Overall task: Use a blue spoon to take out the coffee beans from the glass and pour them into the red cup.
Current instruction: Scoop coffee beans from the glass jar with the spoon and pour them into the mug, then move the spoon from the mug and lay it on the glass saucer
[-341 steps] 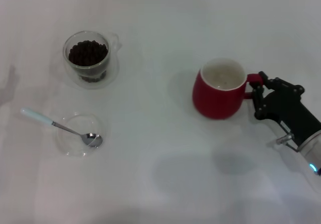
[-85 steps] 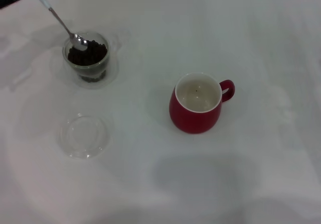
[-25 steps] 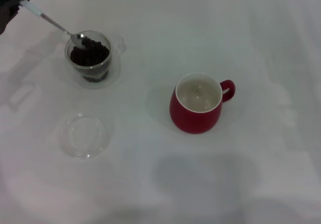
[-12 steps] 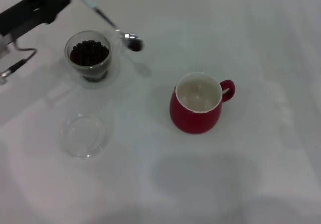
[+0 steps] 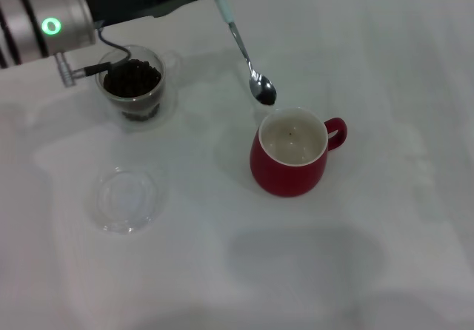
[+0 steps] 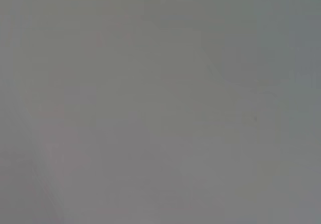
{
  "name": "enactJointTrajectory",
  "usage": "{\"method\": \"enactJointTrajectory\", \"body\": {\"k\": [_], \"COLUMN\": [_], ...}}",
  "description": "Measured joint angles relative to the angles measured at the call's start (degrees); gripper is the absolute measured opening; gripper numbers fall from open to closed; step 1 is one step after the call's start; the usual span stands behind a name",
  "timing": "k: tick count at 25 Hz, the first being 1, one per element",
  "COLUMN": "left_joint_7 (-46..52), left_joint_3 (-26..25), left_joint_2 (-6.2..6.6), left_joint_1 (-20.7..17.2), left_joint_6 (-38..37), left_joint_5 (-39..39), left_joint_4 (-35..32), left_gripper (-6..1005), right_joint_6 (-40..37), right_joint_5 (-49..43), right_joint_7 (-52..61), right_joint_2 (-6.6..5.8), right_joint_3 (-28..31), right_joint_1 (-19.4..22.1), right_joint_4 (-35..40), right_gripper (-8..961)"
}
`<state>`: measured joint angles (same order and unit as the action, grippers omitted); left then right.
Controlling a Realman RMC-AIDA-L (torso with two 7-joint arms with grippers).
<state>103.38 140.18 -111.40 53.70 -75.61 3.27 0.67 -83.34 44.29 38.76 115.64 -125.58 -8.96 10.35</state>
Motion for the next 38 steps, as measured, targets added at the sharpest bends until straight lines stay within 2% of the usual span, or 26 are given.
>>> {"method": "enactJointTrajectory", "body": {"k": [3, 8, 13, 25, 28, 32, 35, 38], "left_joint_7": [-0.06, -1.68, -4.42, -9.59, -9.53, -10.04, -10.05, -9.40], "left_joint_3": [-0.01, 0.00, 0.00, -0.21, -2.29, -9.94, -16.46, -22.36], "left_joint_2": [-0.50, -2.30, -3.69, -3.91, -3.51, -1.92, -0.37, 0.46], "left_joint_1": [2.84, 6.18, 8.48, 10.30, 8.42, 2.99, -2.47, -9.55], "left_joint_6": [2.64, 8.41, 9.68, 9.43, 8.18, 1.76, -4.52, -8.83], "left_joint_5": [-3.65, -6.63, -8.33, -11.28, -10.53, -8.98, -8.68, -8.68], "left_joint_4": [-0.21, -0.31, -0.52, -3.92, -3.98, -4.04, -4.06, -4.11], "left_gripper": [134, 135, 135, 135, 134, 134, 134, 134], "right_joint_6": [-0.09, 0.04, 0.23, 0.03, 0.01, 0.14, 0.32, 0.49], "right_joint_5": [0.00, 0.01, 0.32, 0.37, 0.36, 0.36, 0.36, 0.43], "right_joint_7": [0.00, 0.00, 0.00, 0.00, 0.00, 0.00, 0.00, 0.00], "right_joint_2": [0.03, 0.02, 0.05, 0.11, 0.11, 0.11, 0.07, -0.05], "right_joint_3": [-0.05, -0.12, -0.11, 0.25, 0.26, 0.32, 0.35, 0.46], "right_joint_1": [0.12, 0.31, 1.03, 1.46, 1.50, 1.31, 0.92, 0.47], "right_joint_4": [-0.15, -0.32, -0.56, -0.60, -0.60, -0.59, -0.58, -0.59], "right_gripper": [574, 574, 574, 574, 574, 574, 574, 574]}}
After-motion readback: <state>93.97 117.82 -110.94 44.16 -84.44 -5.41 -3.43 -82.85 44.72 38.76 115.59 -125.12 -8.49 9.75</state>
